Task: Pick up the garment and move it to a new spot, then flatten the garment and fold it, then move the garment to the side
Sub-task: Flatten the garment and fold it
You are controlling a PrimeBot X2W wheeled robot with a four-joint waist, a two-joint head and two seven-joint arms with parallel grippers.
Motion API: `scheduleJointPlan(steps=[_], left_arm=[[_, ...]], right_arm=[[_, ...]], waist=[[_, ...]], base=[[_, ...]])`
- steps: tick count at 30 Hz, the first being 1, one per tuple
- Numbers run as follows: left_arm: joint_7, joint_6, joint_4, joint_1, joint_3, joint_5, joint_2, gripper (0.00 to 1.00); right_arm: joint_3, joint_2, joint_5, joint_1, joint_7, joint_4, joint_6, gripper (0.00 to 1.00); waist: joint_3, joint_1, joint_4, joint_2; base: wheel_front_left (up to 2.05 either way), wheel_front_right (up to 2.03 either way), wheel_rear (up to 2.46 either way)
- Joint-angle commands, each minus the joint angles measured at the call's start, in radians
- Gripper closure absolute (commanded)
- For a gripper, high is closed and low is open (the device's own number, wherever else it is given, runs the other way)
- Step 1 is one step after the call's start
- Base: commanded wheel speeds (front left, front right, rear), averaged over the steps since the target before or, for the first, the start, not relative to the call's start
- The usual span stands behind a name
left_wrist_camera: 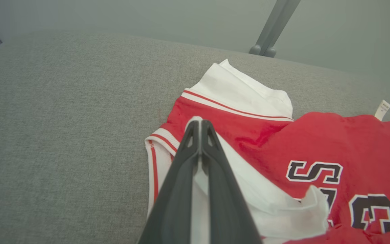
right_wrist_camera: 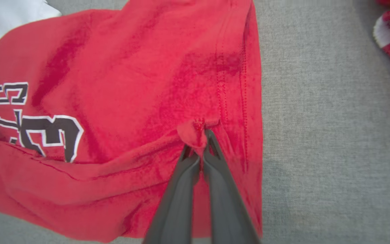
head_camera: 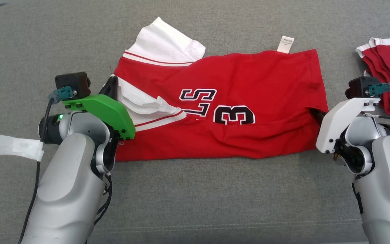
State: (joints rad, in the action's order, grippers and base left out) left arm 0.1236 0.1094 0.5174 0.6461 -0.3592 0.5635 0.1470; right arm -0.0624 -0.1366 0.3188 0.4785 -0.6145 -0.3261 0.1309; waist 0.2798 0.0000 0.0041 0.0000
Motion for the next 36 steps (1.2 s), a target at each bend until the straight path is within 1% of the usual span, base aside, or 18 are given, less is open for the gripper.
scheduleJointPlan(steps=[1, 3, 8, 11, 13, 14, 15, 16, 22, 24, 30, 33, 36], left_arm=[[0.0, -0.003, 0.004, 0.006, 0.002, 0.005, 0.006, 1.0], [-0.001, 0.0, 0.004, -0.002, 0.001, 0.007, 0.008, 1.0], [-0.007, 0.006, 0.005, -0.025, 0.001, 0.013, 0.013, 1.0], [-0.005, 0.003, 0.01, -0.031, -0.005, 0.015, 0.013, 1.0], [-0.006, 0.003, 0.016, -0.03, -0.009, 0.014, 0.012, 1.0], [-0.013, 0.002, 0.016, -0.026, -0.011, 0.009, 0.013, 1.0], [-0.016, 0.002, 0.018, -0.023, -0.016, 0.0, 0.015, 0.51], [-0.02, 0.004, 0.021, -0.021, -0.018, -0.001, 0.014, 0.0], [-0.035, -0.001, 0.035, -0.035, -0.034, -0.01, 0.01, 0.0], [-0.047, 0.006, 0.032, -0.051, -0.034, -0.014, 0.018, 0.0], [-0.041, 0.034, 0.014, -0.132, -0.055, -0.036, 0.05, 0.0], [-0.027, 0.044, 0.004, -0.179, -0.075, -0.047, 0.064, 0.0], [-0.01, 0.064, -0.005, -0.213, -0.096, -0.069, 0.081, 0.0]], right_arm=[[0.007, -0.011, 0.016, -0.004, 0.0, 0.015, 0.0, 1.0], [0.017, -0.021, 0.029, -0.019, 0.001, 0.034, 0.0, 1.0], [-0.007, -0.031, 0.052, -0.043, 0.014, 0.079, 0.0, 1.0], [-0.017, -0.03, 0.044, -0.051, 0.01, 0.086, 0.0, 1.0], [-0.036, -0.022, 0.028, -0.044, 0.026, 0.081, 0.0, 1.0], [-0.043, -0.015, 0.019, -0.035, 0.037, 0.076, 0.0, 0.56], [-0.053, -0.008, 0.01, -0.028, 0.046, 0.066, 0.0, 0.0], [-0.058, -0.003, 0.0, -0.02, 0.061, 0.06, 0.0, 0.0], [-0.056, 0.023, -0.024, -0.01, 0.103, 0.013, 0.0, 0.0], [-0.056, 0.022, -0.023, -0.023, 0.108, 0.011, 0.0, 0.0], [-0.062, 0.006, -0.037, -0.096, 0.09, 0.052, 0.0, 0.0], [-0.075, 0.01, -0.051, -0.139, 0.09, 0.083, 0.0, 0.0], [-0.09, 0.025, -0.062, -0.18, 0.092, 0.102, 0.0, 0.0]], waist=[[-0.003, 0.0, 0.002, 0.0], [-0.006, 0.0, 0.005, 0.0], [-0.012, 0.0, 0.009, 0.0], [-0.015, 0.0, 0.008, 0.0], [-0.015, 0.0, 0.007, 0.0], [-0.015, 0.0, 0.007, 0.0], [-0.015, 0.0, 0.006, 0.0], [-0.016, 0.0, 0.006, 0.0], [-0.031, 0.0, 0.01, 0.0], [-0.039, 0.0, 0.012, 0.0], [-0.061, 0.0, 0.017, 0.0], [-0.065, 0.0, 0.018, 0.0], [-0.065, 0.0, 0.018, 0.0]], base=[[0.0, 0.0, 0.0], [0.0, 0.0, 0.0], [0.0, 0.0, 0.0], [0.0, 0.0, 0.0], [0.0, 0.0, 0.0], [0.0, 0.0, 0.0], [0.0, 0.0, 0.0], [0.0, 0.0, 0.0], [0.0, 0.0, 0.0], [0.0, 0.0, 0.0], [0.0, 0.0, 0.0], [0.0, 0.0, 0.0], [0.0, 0.0, 0.0]])
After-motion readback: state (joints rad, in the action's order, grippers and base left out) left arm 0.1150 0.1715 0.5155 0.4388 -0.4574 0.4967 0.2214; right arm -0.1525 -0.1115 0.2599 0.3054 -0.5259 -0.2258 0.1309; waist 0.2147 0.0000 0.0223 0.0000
